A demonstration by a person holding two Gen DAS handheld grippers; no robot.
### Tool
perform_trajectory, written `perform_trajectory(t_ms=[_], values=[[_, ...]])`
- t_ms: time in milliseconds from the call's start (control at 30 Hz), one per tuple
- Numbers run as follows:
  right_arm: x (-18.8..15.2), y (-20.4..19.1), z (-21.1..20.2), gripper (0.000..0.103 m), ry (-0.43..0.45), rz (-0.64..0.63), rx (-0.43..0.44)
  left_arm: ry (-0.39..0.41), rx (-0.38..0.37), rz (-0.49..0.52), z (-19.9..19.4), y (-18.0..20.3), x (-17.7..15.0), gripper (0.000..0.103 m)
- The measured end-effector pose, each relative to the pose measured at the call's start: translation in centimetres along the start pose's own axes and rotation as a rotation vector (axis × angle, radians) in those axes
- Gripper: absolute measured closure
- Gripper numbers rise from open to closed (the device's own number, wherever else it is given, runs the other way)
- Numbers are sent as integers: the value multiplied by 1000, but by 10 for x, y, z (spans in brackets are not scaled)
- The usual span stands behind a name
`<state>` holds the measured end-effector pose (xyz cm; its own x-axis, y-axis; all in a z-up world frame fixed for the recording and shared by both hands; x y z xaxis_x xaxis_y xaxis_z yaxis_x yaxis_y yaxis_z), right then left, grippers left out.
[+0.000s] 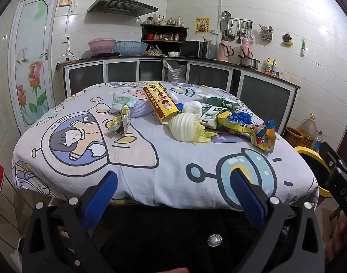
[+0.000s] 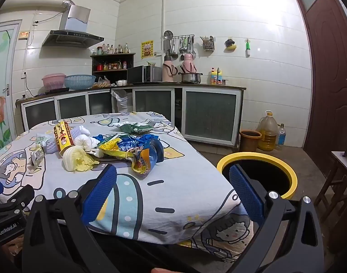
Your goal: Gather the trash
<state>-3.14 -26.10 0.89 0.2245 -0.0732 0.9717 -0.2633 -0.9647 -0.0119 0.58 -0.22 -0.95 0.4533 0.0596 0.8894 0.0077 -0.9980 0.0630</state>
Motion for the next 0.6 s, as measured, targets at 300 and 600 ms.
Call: perform_trajectory(t_ms=[300, 600], values=[[0, 0, 0, 7, -1, 0, 0, 0, -3, 2, 2, -1, 0, 7], [0, 0, 0, 8, -1, 1, 0, -1, 1, 1, 2, 1, 1, 7]])
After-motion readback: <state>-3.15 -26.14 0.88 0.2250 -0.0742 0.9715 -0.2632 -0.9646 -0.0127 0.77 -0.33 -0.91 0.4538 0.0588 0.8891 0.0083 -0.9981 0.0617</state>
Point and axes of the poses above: each gripper's, at about its wrist camera, not at the fingertips, and z roughly the way its jaws point, y to its right, x to its top, the point moved 1 cm from there along z, roughly the way its jaws point, and after that the axes turned 2 degrees about y, right-handed, at the moved point
